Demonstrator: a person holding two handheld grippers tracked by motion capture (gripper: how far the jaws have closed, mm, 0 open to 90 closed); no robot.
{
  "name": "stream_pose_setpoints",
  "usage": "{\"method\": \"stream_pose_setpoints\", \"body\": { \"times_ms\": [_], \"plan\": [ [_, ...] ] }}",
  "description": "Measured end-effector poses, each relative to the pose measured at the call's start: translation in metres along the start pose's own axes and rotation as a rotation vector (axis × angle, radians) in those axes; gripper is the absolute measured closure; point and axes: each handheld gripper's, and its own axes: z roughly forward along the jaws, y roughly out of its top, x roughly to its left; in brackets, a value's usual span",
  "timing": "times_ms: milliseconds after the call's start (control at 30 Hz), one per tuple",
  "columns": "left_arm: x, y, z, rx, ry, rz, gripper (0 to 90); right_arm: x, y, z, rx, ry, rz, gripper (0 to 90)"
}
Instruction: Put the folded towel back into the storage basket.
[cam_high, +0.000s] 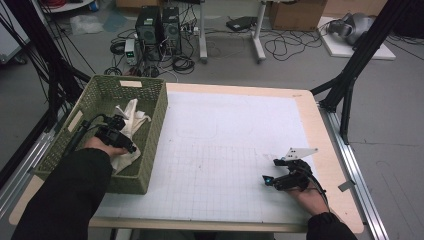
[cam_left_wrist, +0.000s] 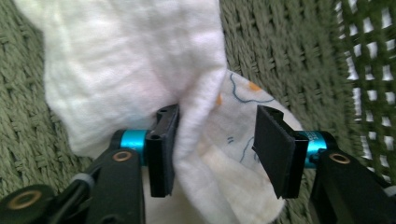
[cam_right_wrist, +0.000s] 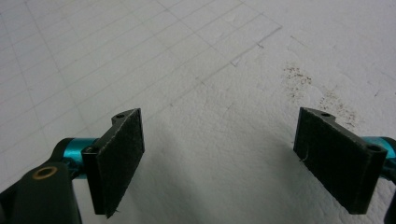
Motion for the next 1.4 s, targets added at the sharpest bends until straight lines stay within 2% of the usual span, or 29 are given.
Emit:
{"method": "stream_pose_setpoints", "body": {
  "times_ms": [67, 100, 167, 233, 267, 300, 333, 433, 500, 633, 767, 900, 933, 1000, 1067, 1100, 1133, 1167, 1233, 1300, 1367, 1400],
  "plan": [
    [-0.008, 0.0, 0.004, 0.015, 0.084, 0.07, 50.6, 0.0, 0.0, 0.0, 0.0, -0.001, 0.0, 15.4],
    [-0.011, 0.0, 0.006, 0.018, 0.11, 0.091, 51.9, 0.0, 0.0, 0.0, 0.001, 0.0, 0.001, 15.4],
    [-0.016, 0.002, 0.007, 0.031, 0.139, 0.119, 53.0, 0.0, 0.0, 0.0, 0.001, 0.001, 0.003, 15.4],
    [-0.017, 0.002, 0.006, 0.036, 0.147, 0.14, 58.4, 0.0, 0.001, 0.001, 0.002, 0.003, -0.003, 15.5],
    [-0.018, 0.001, 0.004, 0.033, 0.14, 0.152, 63.6, 0.0, 0.001, 0.001, 0.001, 0.003, -0.004, 15.4],
    [-0.019, 0.001, 0.002, 0.04, 0.204, 0.208, 78.9, 0.0, 0.001, 0.001, 0.001, 0.004, -0.003, 15.5],
    [-0.019, 0.0, 0.002, 0.048, 0.199, 0.233, 82.2, 0.0, 0.001, 0.001, 0.0, 0.004, -0.003, 15.5],
    [-0.019, -0.002, -0.004, 0.088, 0.19, 0.328, 82.4, 0.0, 0.001, 0.0, 0.001, 0.007, 0.004, 15.4],
    [-0.017, -0.004, -0.009, 0.076, 0.155, 0.334, 82.6, 0.0, 0.001, 0.0, 0.001, 0.008, 0.007, 15.5],
    [-0.016, -0.008, -0.019, 0.093, 0.139, 0.422, 82.6, 0.0, 0.001, 0.0, 0.001, 0.005, 0.001, 15.4],
    [-0.011, -0.012, -0.031, 0.097, 0.081, 0.447, 82.5, 0.001, 0.001, 0.0, 0.004, 0.006, 0.004, 15.5],
    [-0.009, -0.021, -0.04, 0.132, 0.017, 0.478, 82.6, 0.001, 0.001, 0.0, 0.005, 0.004, 0.004, 15.4],
    [-0.008, -0.023, -0.039, 0.147, -0.01, 0.483, 82.4, 0.0, 0.001, 0.0, 0.004, 0.003, 0.003, 15.4],
    [-0.009, -0.024, -0.031, 0.15, -0.02, 0.48, 79.5, 0.001, 0.001, 0.001, 0.005, 0.0, -0.001, 15.4],
    [-0.01, -0.025, -0.019, 0.188, -0.069, 0.456, 64.2, 0.001, 0.001, 0.001, 0.004, 0.0, -0.001, 15.4],
    [-0.011, -0.024, -0.016, 0.197, -0.071, 0.459, 57.1, 0.001, 0.001, 0.001, 0.003, 0.0, 0.001, 15.4],
    [-0.011, -0.023, -0.016, 0.18, -0.055, 0.45, 54.5, 0.001, 0.001, 0.001, 0.003, 0.0, 0.001, 15.4],
    [-0.01, -0.022, -0.018, 0.141, -0.054, 0.418, 52.9, 0.001, 0.001, 0.001, 0.006, 0.002, 0.002, 15.4],
    [-0.005, -0.019, -0.025, 0.065, -0.075, 0.365, 52.1, 0.001, 0.001, 0.001, 0.004, 0.002, 0.001, 15.5],
    [-0.001, -0.017, -0.032, 0.004, -0.084, 0.334, 50.0, 0.001, 0.001, 0.001, 0.003, 0.004, 0.001, 15.5],
    [0.004, -0.016, -0.039, -0.054, -0.125, 0.295, 49.4, 0.0, 0.001, 0.001, 0.003, 0.005, 0.001, 15.4],
    [0.006, -0.016, -0.041, -0.079, -0.126, 0.272, 50.1, 0.0, 0.001, 0.001, 0.004, 0.005, 0.001, 15.5]
  ]
}}
